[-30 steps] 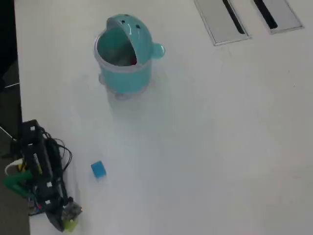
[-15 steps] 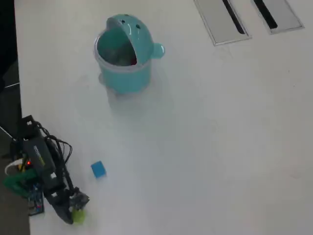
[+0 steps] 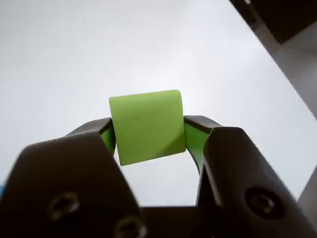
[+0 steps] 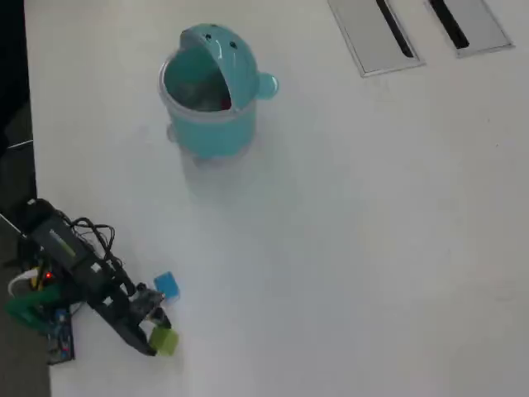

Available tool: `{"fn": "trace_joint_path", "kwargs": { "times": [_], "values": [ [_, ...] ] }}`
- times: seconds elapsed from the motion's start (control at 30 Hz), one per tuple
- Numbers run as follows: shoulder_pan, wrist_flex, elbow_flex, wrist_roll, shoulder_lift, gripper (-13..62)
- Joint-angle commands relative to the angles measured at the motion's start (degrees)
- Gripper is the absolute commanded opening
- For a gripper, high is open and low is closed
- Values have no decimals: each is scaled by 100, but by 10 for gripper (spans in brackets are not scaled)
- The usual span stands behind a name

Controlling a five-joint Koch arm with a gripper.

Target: Grasp RGB lego blocks and put them in the bin one by one.

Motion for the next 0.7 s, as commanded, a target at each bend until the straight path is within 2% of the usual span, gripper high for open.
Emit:
{"fn": "trace_joint_path", "kwargs": {
  "times": [0.0, 0.1, 0.17, 0.23, 0.37, 0.5, 0.67],
  "values": [
    [-255, -659, -360, 88, 334, 99],
    [-519, -853, -290, 492, 431, 98],
    [-729, -1072, -193, 773, 554, 37],
    [-932, -1327, -79, 1028, 650, 9],
    [-1582, -1415, 149, 1063, 1266, 10],
    [-1995, -1459, -88, 1055, 1389, 11],
    [-2698, -2795, -53, 1011, 1406, 10]
  ]
}}
